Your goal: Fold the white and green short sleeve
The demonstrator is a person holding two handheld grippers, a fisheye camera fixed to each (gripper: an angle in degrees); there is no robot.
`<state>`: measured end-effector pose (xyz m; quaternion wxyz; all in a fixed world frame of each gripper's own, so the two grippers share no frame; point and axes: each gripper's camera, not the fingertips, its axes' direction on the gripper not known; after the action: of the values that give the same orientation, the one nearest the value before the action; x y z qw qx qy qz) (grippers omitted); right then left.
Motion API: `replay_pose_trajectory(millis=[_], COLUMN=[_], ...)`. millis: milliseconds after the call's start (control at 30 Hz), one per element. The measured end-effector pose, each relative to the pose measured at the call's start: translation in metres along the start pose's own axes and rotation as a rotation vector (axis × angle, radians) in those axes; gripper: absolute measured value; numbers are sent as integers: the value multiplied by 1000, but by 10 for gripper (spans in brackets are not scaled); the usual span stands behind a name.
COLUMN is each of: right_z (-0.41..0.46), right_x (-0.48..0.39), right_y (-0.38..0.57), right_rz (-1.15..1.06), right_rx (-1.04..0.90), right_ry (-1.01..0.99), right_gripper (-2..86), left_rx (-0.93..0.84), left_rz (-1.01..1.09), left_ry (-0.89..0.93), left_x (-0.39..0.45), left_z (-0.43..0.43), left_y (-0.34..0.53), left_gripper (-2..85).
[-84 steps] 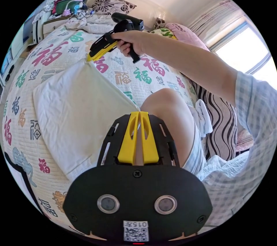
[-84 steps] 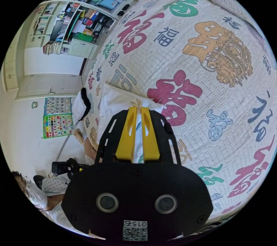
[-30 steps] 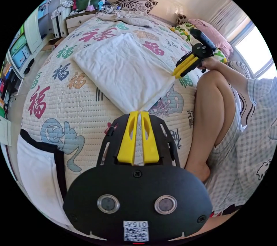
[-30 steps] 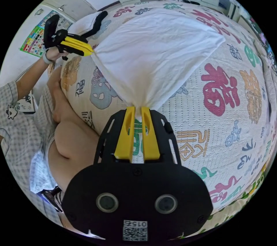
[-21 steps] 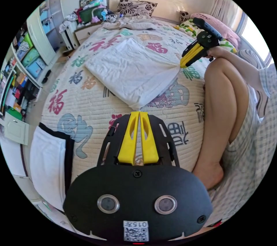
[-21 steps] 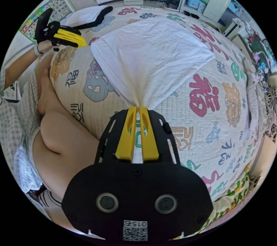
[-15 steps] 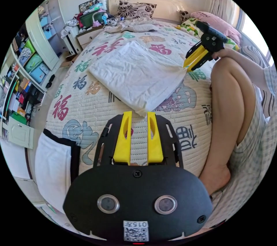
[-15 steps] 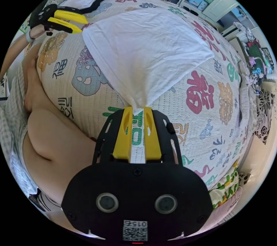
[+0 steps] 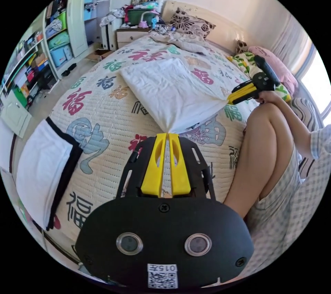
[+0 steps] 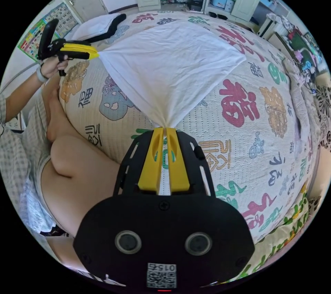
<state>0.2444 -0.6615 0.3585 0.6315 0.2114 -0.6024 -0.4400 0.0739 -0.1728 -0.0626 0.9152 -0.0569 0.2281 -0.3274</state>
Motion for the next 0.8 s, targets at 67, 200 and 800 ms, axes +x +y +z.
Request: replay_pose_trajectory(millis=[67, 200, 800], right_z=[6, -4, -81], right_x=[15, 34, 191], right_y=[-1, 4, 20], right_rz=[27, 94, 320], right_rx=[-76, -37, 384], right_ry=[-39, -64, -430], right_gripper=[6, 24, 56], left_rx=[-66, 12, -47], left_rz=[-78, -204, -198], left_ry=[17, 127, 228], left_x=[-15, -43, -156], left_z=[17, 12, 23], left_y=[8, 26, -12], left_gripper=[1, 11, 91])
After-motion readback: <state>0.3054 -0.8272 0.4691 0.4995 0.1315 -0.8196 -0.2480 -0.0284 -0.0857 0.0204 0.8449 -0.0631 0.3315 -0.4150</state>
